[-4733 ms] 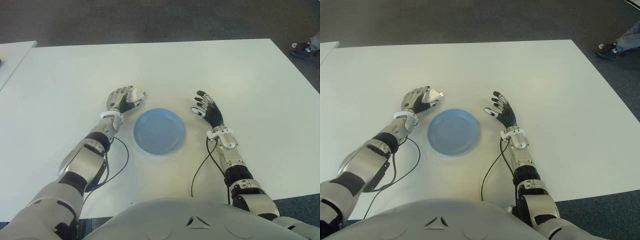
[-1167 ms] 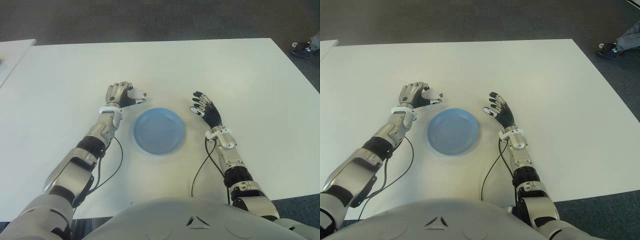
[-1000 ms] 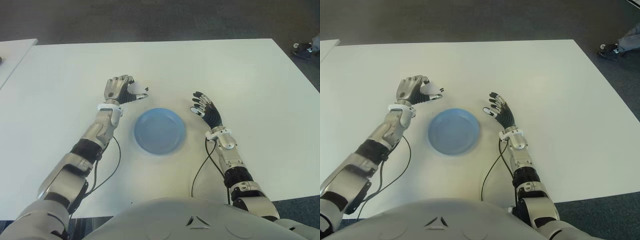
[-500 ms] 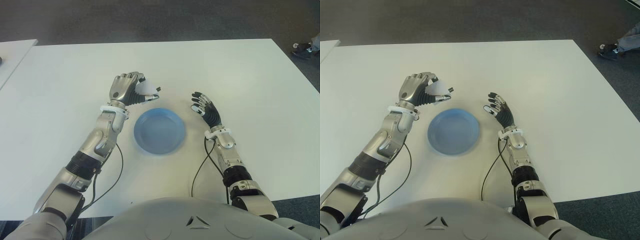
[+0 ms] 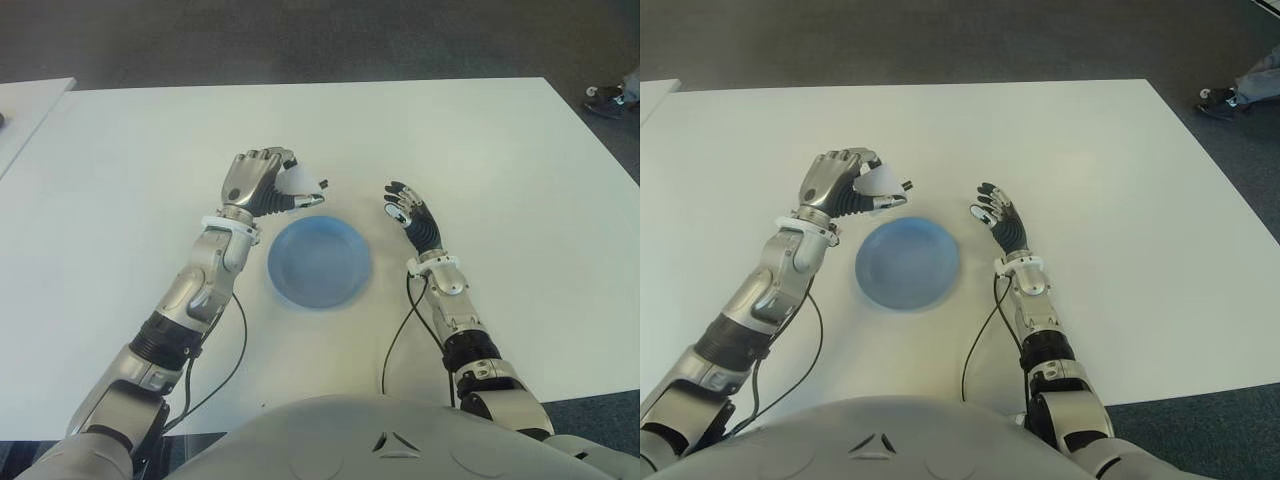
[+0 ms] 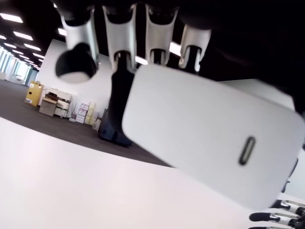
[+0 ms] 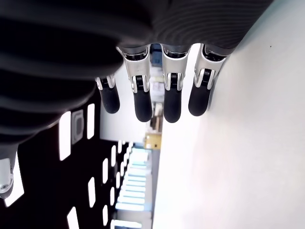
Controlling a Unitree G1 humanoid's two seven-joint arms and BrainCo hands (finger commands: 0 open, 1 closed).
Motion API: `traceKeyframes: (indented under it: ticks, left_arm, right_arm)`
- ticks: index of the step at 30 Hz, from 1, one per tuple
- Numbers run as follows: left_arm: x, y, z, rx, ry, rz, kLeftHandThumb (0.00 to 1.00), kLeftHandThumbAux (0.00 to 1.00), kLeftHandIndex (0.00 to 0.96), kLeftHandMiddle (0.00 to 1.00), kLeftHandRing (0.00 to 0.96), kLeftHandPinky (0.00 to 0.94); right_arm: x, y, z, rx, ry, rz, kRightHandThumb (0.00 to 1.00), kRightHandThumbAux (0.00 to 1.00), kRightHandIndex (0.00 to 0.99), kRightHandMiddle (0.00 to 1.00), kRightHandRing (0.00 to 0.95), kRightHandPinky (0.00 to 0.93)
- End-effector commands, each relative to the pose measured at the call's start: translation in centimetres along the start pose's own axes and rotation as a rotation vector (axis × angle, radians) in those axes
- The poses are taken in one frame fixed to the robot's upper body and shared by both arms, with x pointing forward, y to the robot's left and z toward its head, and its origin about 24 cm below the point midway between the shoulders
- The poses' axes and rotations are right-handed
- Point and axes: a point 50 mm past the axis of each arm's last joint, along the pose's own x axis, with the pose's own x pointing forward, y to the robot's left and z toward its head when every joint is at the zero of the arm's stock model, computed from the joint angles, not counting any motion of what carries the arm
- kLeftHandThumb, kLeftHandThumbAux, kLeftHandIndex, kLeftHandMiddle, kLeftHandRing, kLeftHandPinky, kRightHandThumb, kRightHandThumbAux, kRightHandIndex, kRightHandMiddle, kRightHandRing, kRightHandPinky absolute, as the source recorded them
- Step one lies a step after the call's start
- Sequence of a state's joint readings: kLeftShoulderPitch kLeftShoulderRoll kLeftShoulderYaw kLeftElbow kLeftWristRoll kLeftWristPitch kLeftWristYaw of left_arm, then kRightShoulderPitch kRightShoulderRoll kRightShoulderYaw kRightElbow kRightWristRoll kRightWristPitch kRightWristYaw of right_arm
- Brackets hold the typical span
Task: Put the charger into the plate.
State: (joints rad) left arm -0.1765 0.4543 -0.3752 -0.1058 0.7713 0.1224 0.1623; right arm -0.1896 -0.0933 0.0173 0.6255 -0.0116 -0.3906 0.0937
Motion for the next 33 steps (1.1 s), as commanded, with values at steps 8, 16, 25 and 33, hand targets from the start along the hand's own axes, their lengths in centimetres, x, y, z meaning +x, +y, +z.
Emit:
traceKeyframes:
  ticks: [8,16,25,33]
  left_arm:
    - [-1.8,-2.3,2.0,0.006,-0.076,-0.102,0.733,0.695,0.444,0.848,0.843,0.86]
    - [-2.9,-4.9,3.0,0.003,-0.098,-0.183,0.731,0.697,0.444,0.854,0.849,0.862]
    - [-4.0,-7.1,2.2,-0.033,-0.115,-0.209,0.73,0.697,0.443,0.855,0.847,0.849]
    - [-4.2,-7.0,1.4,-0.058,-0.151,-0.23,0.424,0.47,0.256,0.326,0.305,0.314]
  right_arm:
    - [-1.7,0.4,-3.4,0.016,0.193,-0.017,0.0,0.444,0.122,0.197,0.181,0.159]
    - [-1.6,0.5,-3.4,0.016,0.193,-0.024,0.0,0.433,0.118,0.201,0.183,0.157]
    - [-1.6,0.6,-3.3,0.019,0.19,-0.03,0.0,0.431,0.113,0.202,0.185,0.165]
    - [-1.5,0.7,-3.3,0.02,0.188,-0.032,0.0,0.445,0.097,0.201,0.186,0.16]
